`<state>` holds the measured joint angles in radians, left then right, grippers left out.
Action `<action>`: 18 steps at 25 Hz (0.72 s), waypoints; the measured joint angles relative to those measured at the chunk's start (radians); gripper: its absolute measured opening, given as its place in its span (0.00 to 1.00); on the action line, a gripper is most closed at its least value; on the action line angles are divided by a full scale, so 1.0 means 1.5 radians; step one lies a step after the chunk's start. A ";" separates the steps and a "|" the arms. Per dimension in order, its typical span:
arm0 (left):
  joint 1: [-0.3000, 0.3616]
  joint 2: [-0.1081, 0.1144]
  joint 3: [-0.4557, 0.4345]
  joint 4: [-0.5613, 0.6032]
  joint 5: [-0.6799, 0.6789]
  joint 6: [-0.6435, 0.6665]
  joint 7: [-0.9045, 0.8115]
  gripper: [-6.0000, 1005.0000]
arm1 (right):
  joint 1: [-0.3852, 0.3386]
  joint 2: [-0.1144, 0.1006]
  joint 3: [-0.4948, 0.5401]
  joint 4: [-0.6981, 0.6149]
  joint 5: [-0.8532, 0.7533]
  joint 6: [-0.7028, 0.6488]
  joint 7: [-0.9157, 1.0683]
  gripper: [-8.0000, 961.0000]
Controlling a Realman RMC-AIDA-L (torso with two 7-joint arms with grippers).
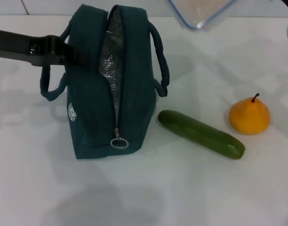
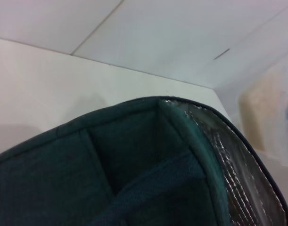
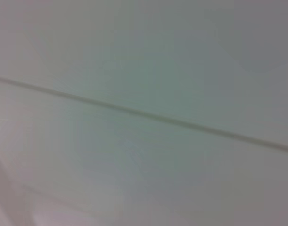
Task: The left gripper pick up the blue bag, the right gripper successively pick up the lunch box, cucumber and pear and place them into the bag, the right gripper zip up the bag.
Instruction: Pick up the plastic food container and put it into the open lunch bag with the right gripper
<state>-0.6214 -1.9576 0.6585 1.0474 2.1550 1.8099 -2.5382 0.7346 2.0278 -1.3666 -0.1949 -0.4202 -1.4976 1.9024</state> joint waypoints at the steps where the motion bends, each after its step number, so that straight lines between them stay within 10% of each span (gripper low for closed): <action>1: -0.001 0.000 0.002 0.000 0.000 0.000 -0.001 0.05 | 0.009 0.000 -0.005 0.000 0.003 0.000 0.002 0.11; 18: -0.019 -0.015 0.057 0.004 -0.043 0.000 -0.013 0.05 | 0.062 0.000 -0.280 -0.099 0.164 0.127 0.001 0.11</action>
<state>-0.6502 -1.9804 0.7442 1.0527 2.0911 1.8100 -2.5573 0.8271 2.0279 -1.7866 -0.3439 -0.1736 -1.3067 1.9040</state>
